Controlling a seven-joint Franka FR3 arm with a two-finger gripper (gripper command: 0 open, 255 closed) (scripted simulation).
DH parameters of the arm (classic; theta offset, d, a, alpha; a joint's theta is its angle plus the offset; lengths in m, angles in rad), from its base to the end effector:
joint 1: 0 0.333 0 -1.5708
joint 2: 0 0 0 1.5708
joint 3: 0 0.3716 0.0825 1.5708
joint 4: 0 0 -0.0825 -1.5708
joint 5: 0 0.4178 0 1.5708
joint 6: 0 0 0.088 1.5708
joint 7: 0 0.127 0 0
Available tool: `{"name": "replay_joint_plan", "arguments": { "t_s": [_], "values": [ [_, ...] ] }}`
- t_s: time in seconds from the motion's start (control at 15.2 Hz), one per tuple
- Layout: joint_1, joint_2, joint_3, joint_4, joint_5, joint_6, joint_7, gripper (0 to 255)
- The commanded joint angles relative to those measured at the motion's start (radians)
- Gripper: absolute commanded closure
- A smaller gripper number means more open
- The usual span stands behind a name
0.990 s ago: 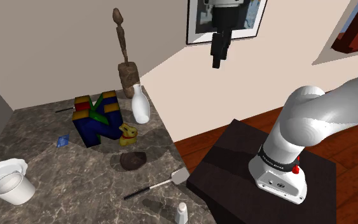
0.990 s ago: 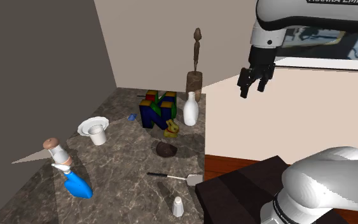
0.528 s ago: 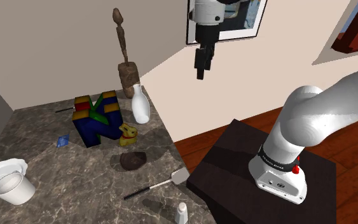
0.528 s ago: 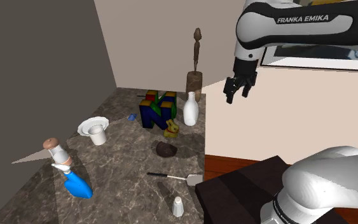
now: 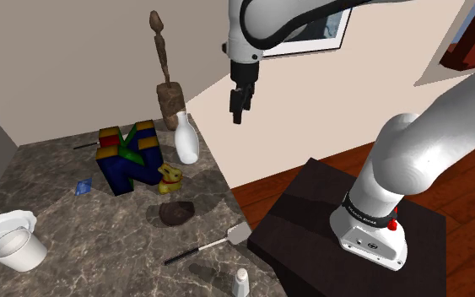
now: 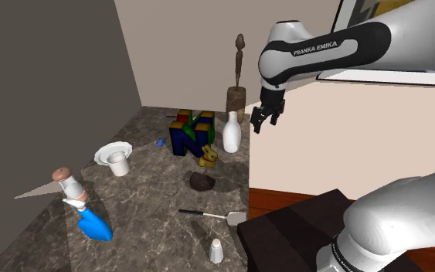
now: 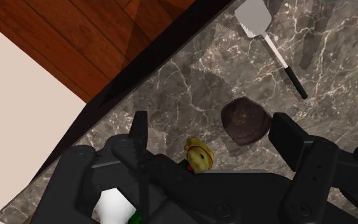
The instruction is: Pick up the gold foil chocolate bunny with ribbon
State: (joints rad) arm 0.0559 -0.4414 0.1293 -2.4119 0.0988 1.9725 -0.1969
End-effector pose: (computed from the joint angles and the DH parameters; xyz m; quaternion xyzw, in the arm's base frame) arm 0.4126 0.0891 0.4891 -0.9862 -0.1648 -0.0001 0.0179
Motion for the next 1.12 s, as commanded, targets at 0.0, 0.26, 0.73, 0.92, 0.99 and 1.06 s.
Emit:
{"name": "replay_joint_plan", "arguments": {
  "t_s": [0.0,0.26,0.73,0.92,0.99,1.06],
  "values": [
    [0.005,0.061,0.008,0.002,0.0,0.074,-0.011,0],
    [0.015,0.201,0.028,0.04,-0.005,0.2,-0.022,0],
    [0.033,0.457,0.059,0.157,-0.042,0.38,-0.026,0],
    [0.044,0.569,0.067,0.227,-0.068,0.439,-0.022,0],
    [0.049,0.606,0.069,0.253,-0.078,0.455,-0.021,0],
    [0.055,0.643,0.07,0.28,-0.088,0.471,-0.019,0]
  ]
}}
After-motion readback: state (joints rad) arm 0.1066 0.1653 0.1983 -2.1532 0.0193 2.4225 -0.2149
